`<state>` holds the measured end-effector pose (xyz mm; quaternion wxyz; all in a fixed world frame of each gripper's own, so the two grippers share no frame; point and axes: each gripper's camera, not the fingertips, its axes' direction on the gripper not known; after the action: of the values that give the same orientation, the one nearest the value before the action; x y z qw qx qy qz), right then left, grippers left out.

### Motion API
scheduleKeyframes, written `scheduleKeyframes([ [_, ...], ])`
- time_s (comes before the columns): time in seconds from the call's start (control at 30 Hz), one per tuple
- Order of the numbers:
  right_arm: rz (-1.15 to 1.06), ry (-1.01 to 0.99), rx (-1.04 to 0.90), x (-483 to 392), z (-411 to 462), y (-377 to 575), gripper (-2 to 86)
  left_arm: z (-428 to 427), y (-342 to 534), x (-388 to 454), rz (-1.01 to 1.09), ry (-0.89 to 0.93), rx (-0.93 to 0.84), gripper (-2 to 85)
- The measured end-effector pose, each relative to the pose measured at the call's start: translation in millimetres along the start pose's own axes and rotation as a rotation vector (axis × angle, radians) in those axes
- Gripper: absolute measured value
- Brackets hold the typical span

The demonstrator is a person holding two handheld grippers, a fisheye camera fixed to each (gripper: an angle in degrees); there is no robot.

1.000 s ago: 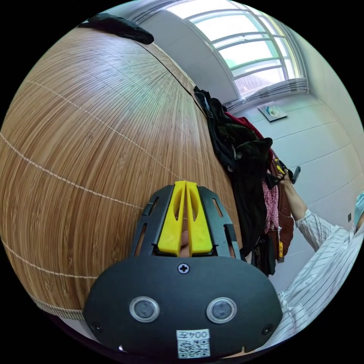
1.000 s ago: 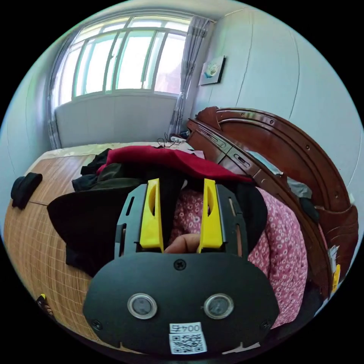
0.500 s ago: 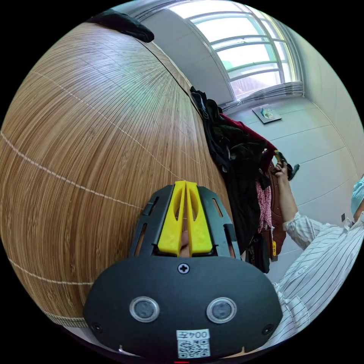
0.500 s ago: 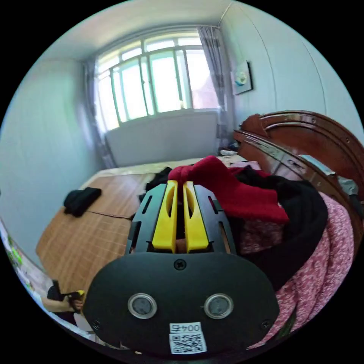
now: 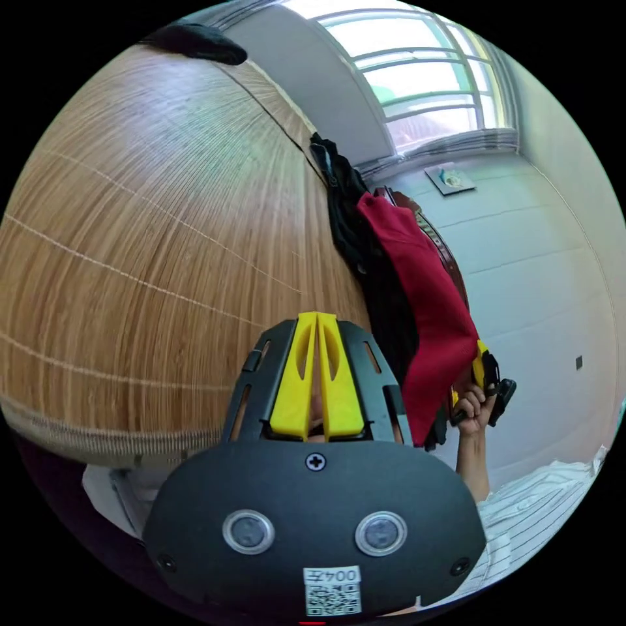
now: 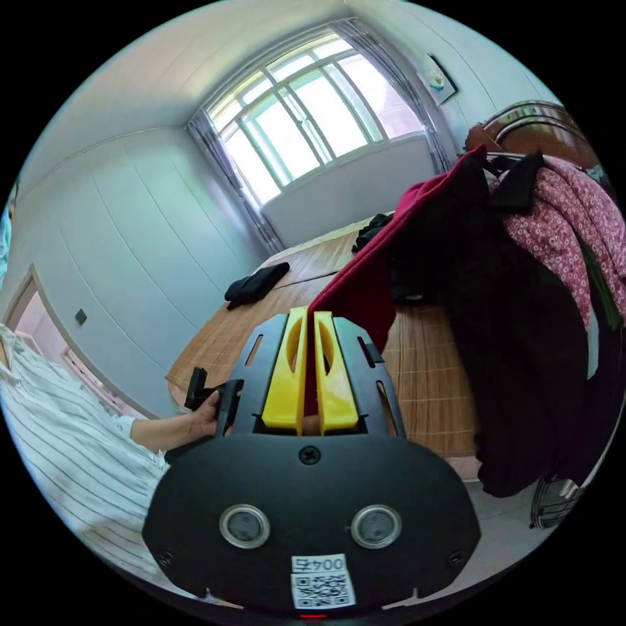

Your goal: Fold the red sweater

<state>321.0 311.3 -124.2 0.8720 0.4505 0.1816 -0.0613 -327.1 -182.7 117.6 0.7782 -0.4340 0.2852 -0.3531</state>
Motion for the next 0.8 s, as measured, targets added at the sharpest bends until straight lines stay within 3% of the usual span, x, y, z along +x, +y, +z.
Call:
scheduleKeyframes([
  [0.17,-0.009,-0.122,-0.053,-28.3,-29.8,44.6,-0.3,-22.1,17.1,-7.6,-0.024,0.185,-0.124,7.4],
  [0.33,0.143,-0.322,0.047,-16.7,-54.9,75.8,0.6,36.4,33.5,-8.9,-0.111,0.588,-0.368,14.5],
  [0.4,0.148,-0.365,0.079,-17.3,-65.9,78.4,0.9,57.0,40.3,-3.8,-0.109,0.651,-0.444,16.0],
  [0.53,0.108,-0.345,0.059,-23.0,-80.1,85.5,1.2,84.9,53.0,3.2,-0.192,0.924,-0.440,18.2],
  [0.67,0.164,-0.402,0.069,-19.6,-84.0,105.5,1.1,93.4,51.8,19.1,-0.147,0.956,-0.455,17.1],
  [0.8,0.162,-0.466,0.057,-26.0,-83.8,120.7,1.1,66.2,57.8,40.0,-0.002,0.908,-0.388,8.3],
])
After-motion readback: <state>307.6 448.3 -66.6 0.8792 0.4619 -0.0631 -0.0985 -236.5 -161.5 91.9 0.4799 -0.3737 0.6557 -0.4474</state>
